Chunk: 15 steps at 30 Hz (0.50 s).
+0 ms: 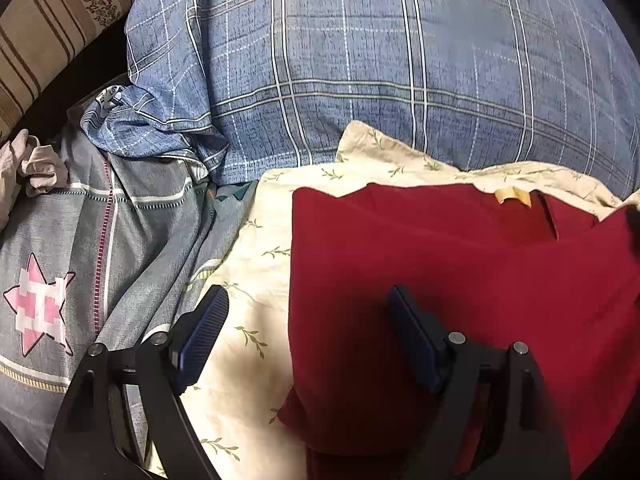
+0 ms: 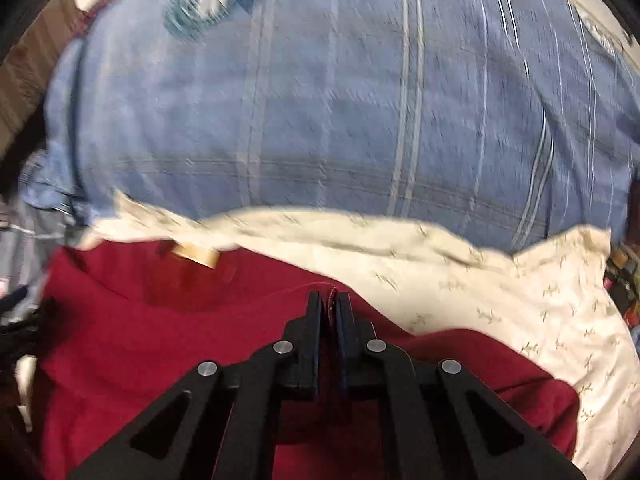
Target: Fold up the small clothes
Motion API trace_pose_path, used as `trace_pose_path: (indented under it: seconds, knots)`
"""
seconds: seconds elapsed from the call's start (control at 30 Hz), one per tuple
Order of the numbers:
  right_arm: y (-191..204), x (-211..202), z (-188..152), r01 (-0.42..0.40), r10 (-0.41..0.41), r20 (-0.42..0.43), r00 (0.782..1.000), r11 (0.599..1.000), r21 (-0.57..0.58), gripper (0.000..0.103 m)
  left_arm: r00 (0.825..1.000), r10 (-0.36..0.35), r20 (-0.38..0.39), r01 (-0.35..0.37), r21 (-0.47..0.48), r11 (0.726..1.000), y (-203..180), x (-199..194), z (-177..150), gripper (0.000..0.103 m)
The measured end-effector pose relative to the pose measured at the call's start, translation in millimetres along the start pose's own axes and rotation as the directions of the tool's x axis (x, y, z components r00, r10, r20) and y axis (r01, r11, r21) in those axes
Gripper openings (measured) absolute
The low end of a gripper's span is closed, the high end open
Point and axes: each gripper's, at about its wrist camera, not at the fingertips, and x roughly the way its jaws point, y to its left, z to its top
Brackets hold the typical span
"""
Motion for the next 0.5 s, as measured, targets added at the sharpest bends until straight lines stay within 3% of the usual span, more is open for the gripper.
trace_pose_path:
  seconds: [0.13,0.23,0.33,0.43,0.5]
  knots:
    - [-15.0,25.4,-20.0,0.034,-0.029,-0.119,0.992,0.999,0.041,0.018,1.000,0.014,-0.020,-0.013,0.040,0.999,-8.2,4.3,-1.8,0.082]
    - [-16.9,-5.4,-20.2,0.019,-0.015,-0.079,0.997,0.998,0.058,0.030,1.000,0.016,-0.021,-0.015,0.051,0.999,-12.2,4.5,-4.0,0.082]
    - [9.2,-35.7,-27.1,-0.090,0.090,-0.025,0.996,0.996,0.011,0.040,1.000,0.006,-0.013,-0.006,0.049,0.999,-14.2,1.9,-4.0,0.082]
    - [37.5,-34.3,-40.0,-0.201,0.199,-0.048,0.979,0.979,-0.028,0.040,1.000,-0.002,-0.016,0.002,0.044,0.999,-15.0,1.5,-5.1,0.082]
    - [48.4,-16.6,-49.0,-0.213,0.210,-0.097,0.973,0.977,-0.029,0.040,1.000,-0.014,-0.022,0.014,0.038,0.999,-15.0,2.3,-5.9,0.082]
